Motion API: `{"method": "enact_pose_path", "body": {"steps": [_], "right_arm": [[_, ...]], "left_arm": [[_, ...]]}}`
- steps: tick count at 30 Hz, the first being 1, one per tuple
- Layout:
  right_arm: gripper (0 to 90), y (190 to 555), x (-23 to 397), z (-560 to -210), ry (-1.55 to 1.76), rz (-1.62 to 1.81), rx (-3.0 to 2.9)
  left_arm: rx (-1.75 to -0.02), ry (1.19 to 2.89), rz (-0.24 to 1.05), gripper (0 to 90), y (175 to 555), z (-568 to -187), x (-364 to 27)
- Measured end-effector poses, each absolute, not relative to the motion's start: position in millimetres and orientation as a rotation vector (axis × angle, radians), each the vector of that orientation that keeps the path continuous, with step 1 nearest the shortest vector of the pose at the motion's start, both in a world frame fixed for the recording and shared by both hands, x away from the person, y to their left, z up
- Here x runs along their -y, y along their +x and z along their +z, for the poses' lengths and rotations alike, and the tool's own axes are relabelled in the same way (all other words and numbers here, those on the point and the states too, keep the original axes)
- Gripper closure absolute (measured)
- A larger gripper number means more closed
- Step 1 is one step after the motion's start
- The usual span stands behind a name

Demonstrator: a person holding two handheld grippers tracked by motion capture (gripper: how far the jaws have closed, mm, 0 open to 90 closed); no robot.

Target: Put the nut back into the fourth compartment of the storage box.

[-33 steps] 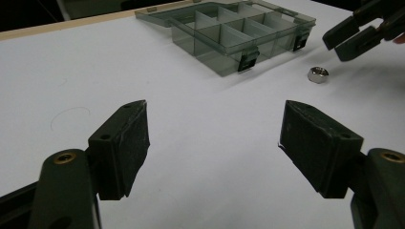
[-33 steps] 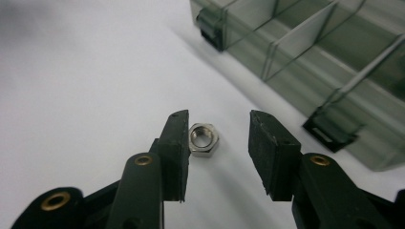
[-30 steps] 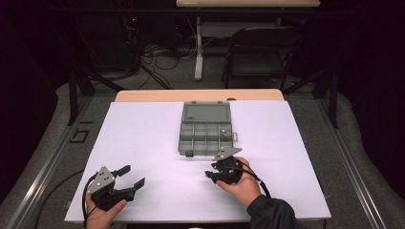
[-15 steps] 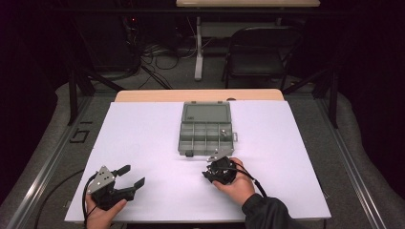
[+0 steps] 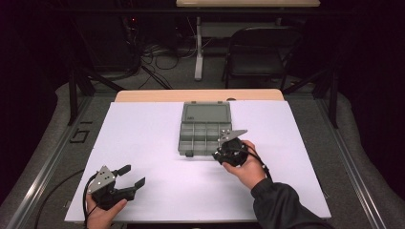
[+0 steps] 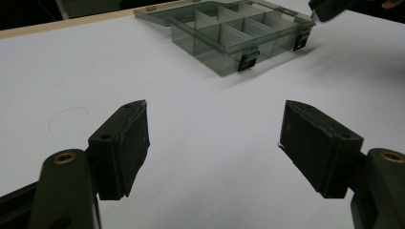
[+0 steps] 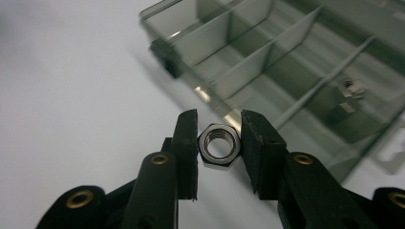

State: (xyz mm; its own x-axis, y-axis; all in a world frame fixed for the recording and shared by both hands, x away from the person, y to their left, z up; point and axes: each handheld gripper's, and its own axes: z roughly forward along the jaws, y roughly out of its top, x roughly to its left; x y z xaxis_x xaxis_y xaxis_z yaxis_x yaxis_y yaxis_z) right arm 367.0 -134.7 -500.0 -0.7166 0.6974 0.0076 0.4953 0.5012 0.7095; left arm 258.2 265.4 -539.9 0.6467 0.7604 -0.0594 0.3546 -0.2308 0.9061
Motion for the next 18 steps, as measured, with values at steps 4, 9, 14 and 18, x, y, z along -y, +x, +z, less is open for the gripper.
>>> {"method": "enact_pose_path", "body": {"steps": [4, 9, 14, 18], "right_arm": [[68.3, 395.3, 148.8, -485.8, 1.087, 1.032, -2.385], [68.3, 422.0, 156.3, -479.1, 1.165, 0.990, -2.314], [68.3, 444.0, 159.8, -481.8, 1.230, 0.966, -2.274], [68.3, 451.2, 158.6, -489.9, 1.260, 0.952, -2.276]], "left_arm": [[-0.891, 1.833, 0.492, 25.3, 258.2, -539.9, -265.9], [-0.893, 1.833, 0.496, 25.3, 258.2, -540.1, -266.0], [-0.891, 1.836, 0.489, 25.3, 258.4, -540.1, -266.3], [-0.891, 1.835, 0.490, 25.3, 258.4, -540.0, -266.7]]}}
